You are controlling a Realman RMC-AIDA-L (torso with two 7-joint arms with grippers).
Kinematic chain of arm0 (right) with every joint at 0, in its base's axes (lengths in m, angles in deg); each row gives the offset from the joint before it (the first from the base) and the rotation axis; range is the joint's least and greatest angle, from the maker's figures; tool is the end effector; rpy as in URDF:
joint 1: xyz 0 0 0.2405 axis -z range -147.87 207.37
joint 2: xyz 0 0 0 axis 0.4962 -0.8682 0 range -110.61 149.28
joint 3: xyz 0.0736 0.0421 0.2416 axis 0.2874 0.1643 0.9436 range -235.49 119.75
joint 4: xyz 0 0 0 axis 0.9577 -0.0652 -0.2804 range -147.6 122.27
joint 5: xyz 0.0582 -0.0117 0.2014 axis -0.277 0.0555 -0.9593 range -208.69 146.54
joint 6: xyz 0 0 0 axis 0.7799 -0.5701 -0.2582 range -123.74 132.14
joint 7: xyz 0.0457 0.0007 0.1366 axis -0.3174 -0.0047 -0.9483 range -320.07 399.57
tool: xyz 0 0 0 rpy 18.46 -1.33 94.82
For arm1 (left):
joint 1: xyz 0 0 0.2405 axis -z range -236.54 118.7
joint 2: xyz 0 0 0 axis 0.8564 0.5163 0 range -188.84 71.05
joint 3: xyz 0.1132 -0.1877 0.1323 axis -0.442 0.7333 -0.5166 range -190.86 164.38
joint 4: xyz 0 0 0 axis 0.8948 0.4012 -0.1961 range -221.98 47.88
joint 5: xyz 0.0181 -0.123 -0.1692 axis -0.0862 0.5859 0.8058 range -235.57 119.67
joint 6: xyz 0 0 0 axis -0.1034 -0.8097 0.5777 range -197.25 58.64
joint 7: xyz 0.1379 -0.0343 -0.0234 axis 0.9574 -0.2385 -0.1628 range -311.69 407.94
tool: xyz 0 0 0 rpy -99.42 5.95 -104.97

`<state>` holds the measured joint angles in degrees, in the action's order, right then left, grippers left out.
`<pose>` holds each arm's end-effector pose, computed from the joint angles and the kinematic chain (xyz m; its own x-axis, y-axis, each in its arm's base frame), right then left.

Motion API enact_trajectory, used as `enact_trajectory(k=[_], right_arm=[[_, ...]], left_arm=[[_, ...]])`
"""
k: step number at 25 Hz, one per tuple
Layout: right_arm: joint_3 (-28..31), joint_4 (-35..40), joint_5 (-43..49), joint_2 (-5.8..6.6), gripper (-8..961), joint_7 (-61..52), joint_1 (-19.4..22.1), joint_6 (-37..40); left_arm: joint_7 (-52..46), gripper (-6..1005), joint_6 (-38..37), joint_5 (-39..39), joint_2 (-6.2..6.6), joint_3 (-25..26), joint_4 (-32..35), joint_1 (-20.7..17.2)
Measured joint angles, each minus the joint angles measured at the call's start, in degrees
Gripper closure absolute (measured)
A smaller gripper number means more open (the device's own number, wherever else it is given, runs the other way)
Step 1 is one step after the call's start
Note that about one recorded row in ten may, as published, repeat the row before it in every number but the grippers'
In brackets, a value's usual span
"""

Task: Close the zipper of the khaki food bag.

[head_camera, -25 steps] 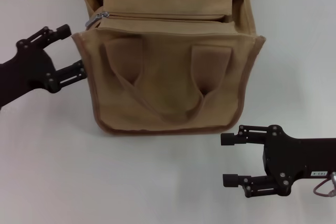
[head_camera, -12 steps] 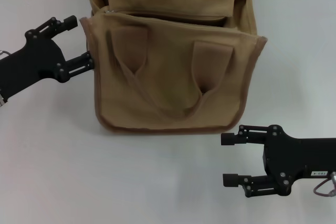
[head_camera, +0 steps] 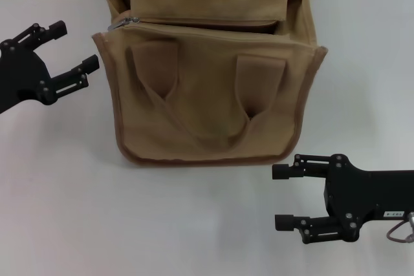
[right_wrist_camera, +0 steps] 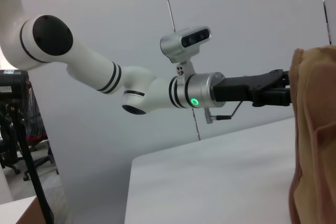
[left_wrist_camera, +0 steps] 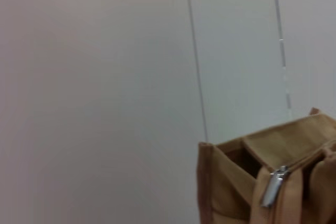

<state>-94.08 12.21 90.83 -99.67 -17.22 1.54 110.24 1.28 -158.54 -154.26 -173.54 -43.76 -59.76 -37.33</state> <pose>0.2659 0.2537 -0.0304 0.7900 -0.1984 -0.5801 -0.1882 -0.9790 0.0784 -0.3204 0.3048 0.0511 0.7915 -0.0503 0.6091 0.3888 -0.7276 -0.5652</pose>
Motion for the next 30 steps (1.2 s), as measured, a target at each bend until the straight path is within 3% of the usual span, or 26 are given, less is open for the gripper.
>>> enact_trajectory(k=[2,11,16,30], right_arm=[[0.1,0.0,0.0,0.00,192,0.0,0.0,0.4],[0.2,0.1,0.0,0.00,192,-0.2,0.0,0.9],[0.2,0.0,0.0,0.00,192,-0.2,0.0,1.0],[0.2,0.0,-0.3,0.00,191,-0.6,-0.1,1.0]], left_arm=[[0.8,173,1.1,0.0,-0.81,1.2,0.1,0.3],[1.6,174,3.6,-0.2,-2.08,0.9,0.4,2.5],[2.9,174,4.8,0.1,-3.40,2.6,2.3,2.3],[6.8,174,3.6,3.0,-3.72,3.4,1.9,1.2]])
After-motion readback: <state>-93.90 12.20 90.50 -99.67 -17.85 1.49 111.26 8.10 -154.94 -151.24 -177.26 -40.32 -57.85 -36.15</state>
